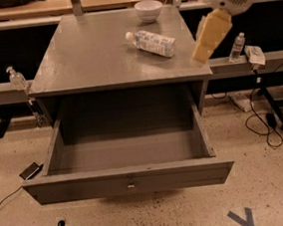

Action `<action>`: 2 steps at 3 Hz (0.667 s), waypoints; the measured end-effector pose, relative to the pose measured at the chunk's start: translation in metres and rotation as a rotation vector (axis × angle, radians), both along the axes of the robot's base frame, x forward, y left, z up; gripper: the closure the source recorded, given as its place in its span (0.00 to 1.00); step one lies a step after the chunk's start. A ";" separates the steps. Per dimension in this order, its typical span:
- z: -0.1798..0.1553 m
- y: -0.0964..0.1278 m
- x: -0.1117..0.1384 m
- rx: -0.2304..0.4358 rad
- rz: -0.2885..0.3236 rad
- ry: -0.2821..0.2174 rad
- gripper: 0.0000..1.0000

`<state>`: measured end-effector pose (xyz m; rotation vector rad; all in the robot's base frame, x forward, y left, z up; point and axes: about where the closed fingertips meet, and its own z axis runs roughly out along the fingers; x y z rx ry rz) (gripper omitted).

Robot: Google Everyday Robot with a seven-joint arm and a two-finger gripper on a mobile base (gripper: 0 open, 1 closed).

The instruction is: Place blue plastic bottle into top drawer

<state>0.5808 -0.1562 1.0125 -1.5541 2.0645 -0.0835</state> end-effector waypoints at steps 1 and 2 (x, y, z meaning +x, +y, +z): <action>0.018 0.015 0.051 0.050 -0.061 -0.047 0.00; 0.017 0.015 0.053 0.054 -0.065 -0.053 0.00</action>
Offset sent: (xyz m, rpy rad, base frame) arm 0.0429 0.0114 0.0120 0.0371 -0.0355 -0.0523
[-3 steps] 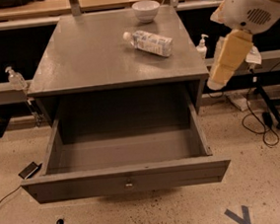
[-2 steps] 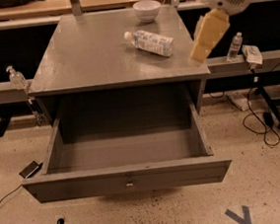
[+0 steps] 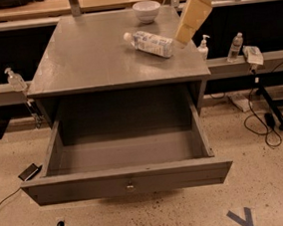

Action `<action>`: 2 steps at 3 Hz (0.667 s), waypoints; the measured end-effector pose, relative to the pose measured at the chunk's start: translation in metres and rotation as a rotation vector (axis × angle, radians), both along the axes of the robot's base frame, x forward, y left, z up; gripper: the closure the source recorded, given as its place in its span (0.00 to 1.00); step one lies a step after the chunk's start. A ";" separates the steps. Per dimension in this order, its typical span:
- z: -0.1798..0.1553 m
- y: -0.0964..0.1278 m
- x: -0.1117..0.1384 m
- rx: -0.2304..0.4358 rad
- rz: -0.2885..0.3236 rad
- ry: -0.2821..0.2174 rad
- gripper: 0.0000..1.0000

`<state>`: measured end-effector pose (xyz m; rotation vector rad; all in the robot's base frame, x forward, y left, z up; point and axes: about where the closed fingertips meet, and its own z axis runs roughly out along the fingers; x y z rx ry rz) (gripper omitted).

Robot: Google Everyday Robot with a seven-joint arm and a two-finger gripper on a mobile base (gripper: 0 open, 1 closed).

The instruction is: Place blue plastic bottle into top drawer

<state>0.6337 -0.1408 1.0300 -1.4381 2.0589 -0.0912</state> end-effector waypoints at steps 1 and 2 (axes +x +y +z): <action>-0.002 0.003 0.022 0.040 -0.037 -0.060 0.00; -0.009 -0.003 0.072 0.073 -0.187 -0.120 0.00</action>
Offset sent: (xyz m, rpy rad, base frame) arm 0.1118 -0.0138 -0.0089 0.0879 -0.1713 -0.3439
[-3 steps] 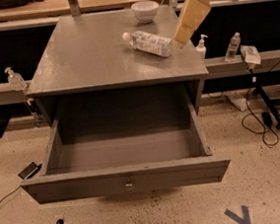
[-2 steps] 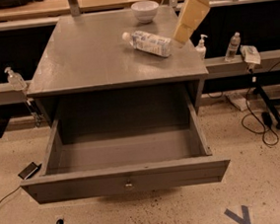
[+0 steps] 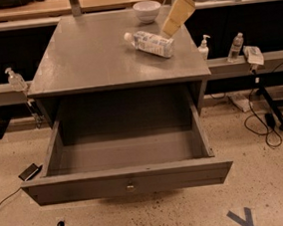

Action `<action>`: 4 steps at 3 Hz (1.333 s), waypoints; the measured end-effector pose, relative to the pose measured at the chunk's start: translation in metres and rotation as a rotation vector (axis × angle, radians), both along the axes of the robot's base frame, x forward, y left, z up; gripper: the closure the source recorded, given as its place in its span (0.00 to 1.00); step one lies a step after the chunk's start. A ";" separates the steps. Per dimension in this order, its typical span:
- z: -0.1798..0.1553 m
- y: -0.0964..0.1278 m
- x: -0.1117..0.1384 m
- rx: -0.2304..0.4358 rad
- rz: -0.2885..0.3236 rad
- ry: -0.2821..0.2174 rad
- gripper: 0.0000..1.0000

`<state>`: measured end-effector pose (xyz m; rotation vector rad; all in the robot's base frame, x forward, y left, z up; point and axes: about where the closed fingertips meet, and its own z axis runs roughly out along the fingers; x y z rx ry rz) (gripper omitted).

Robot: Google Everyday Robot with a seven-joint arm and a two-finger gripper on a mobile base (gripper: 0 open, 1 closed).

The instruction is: Place blue plastic bottle into top drawer

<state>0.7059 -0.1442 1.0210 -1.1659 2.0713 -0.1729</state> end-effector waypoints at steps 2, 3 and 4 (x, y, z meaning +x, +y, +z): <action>-0.023 -0.001 0.048 0.089 -0.156 0.003 0.00; -0.041 -0.001 0.059 0.102 -0.193 0.038 0.00; -0.070 -0.001 0.077 0.145 -0.223 0.071 0.00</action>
Offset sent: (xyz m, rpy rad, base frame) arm 0.0692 0.0010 -0.0380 0.1240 0.0292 -0.2117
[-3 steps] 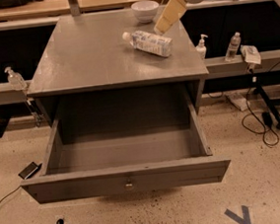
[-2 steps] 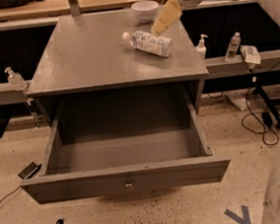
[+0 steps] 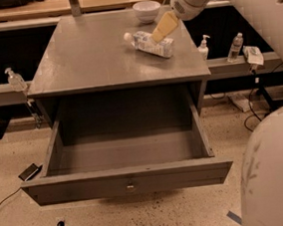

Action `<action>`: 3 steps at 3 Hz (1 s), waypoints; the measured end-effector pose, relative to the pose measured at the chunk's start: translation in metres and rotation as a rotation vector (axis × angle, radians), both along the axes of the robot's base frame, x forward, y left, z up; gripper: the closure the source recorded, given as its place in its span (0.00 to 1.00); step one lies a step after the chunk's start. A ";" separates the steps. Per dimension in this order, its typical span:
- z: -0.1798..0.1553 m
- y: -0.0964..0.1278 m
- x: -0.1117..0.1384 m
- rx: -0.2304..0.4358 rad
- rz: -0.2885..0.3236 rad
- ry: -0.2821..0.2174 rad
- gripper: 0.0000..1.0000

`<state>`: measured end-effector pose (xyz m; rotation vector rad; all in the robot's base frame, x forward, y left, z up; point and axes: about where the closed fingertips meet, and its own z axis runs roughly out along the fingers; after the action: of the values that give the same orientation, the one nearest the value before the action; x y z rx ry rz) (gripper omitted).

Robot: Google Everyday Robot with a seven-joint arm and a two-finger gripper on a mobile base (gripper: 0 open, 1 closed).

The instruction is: Place blue plastic bottle into top drawer

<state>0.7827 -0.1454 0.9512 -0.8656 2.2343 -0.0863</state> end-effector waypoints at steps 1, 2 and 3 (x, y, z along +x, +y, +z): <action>-0.023 0.007 0.009 0.041 0.037 0.019 0.00; -0.023 0.007 0.009 0.041 0.037 0.019 0.00; -0.033 0.023 0.018 0.070 0.088 -0.002 0.00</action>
Offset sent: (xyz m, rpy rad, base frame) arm 0.0077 0.0055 -0.0183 0.0341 0.0134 0.0299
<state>0.8009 -0.1219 0.9185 -0.9240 2.1802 0.0321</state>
